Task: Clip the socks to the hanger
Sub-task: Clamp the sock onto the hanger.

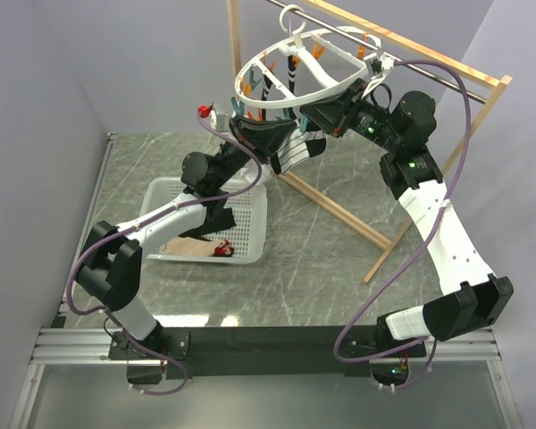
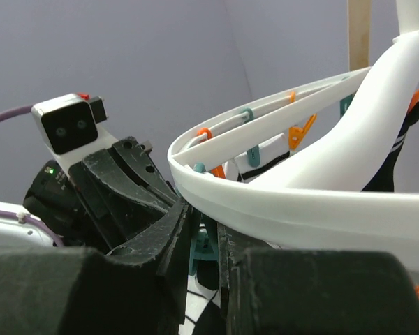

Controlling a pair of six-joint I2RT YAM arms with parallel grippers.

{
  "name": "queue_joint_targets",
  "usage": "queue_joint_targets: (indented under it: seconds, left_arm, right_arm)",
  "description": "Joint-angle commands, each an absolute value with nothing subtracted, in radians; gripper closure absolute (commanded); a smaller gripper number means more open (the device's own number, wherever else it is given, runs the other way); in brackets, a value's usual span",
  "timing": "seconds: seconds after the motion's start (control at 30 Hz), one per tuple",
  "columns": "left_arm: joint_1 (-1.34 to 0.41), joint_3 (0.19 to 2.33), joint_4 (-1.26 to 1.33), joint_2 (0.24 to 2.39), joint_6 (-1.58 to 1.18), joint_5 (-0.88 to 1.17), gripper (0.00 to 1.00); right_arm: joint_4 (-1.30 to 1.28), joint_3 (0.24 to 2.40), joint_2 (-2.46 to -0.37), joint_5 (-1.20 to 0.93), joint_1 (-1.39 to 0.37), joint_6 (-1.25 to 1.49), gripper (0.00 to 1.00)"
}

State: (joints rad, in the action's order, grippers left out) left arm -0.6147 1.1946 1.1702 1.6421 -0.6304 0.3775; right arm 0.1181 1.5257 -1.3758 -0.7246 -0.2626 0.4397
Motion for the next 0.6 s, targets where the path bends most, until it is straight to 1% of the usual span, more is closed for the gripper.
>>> queue_joint_targets:
  seconds: [0.0, 0.03, 0.1, 0.17, 0.23, 0.27, 0.3, 0.33, 0.4, 0.43, 0.47, 0.57]
  left_arm:
    - [-0.609, 1.223, 1.238, 1.631, -0.653, 0.397, 0.99]
    - [-0.609, 1.223, 1.236, 1.631, -0.653, 0.399, 0.99]
    - [-0.609, 1.224, 1.236, 1.632, -0.655, 0.400, 0.99]
    - [-0.609, 1.223, 1.233, 1.635, -0.655, 0.402, 0.99]
    - [-0.609, 1.221, 1.230, 1.637, -0.655, 0.403, 0.99]
    - [-0.609, 1.220, 1.230, 1.635, -0.655, 0.402, 0.99]
    - [-0.609, 1.216, 1.232, 1.637, -0.655, 0.399, 0.99]
    - [-0.609, 1.213, 1.229, 1.637, -0.655, 0.399, 0.99]
    - [-0.609, 1.213, 1.221, 1.638, -0.652, 0.397, 0.99]
    - [-0.609, 1.212, 1.218, 1.637, -0.647, 0.396, 0.99]
    - [-0.609, 1.213, 1.207, 1.640, -0.646, 0.394, 0.99]
    - [-0.609, 1.224, 1.157, 1.644, -0.632, 0.391, 0.99]
  right_arm:
    - [0.132, 1.562, -1.381, -0.773, -0.256, 0.423, 0.95]
    - [0.132, 1.566, -1.381, -0.775, -0.256, 0.423, 0.93]
    - [0.127, 1.568, -1.381, -0.779, -0.256, 0.423, 0.85]
    - [0.118, 1.580, -1.382, -0.787, -0.255, 0.420, 0.74]
    - [0.112, 1.591, -1.387, -0.788, -0.255, 0.420, 0.68]
    - [0.106, 1.597, -1.388, -0.793, -0.255, 0.422, 0.61]
    - [0.103, 1.600, -1.391, -0.792, -0.255, 0.425, 0.57]
    - [0.098, 1.611, -1.394, -0.793, -0.253, 0.426, 0.48]
    - [0.083, 1.620, -1.400, -0.798, -0.250, 0.430, 0.41]
    - [0.075, 1.632, -1.404, -0.802, -0.252, 0.428, 0.28]
    - [0.057, 1.638, -1.407, -0.804, -0.250, 0.422, 0.20]
    - [0.014, 1.663, -1.416, -0.785, -0.249, 0.414, 0.17]
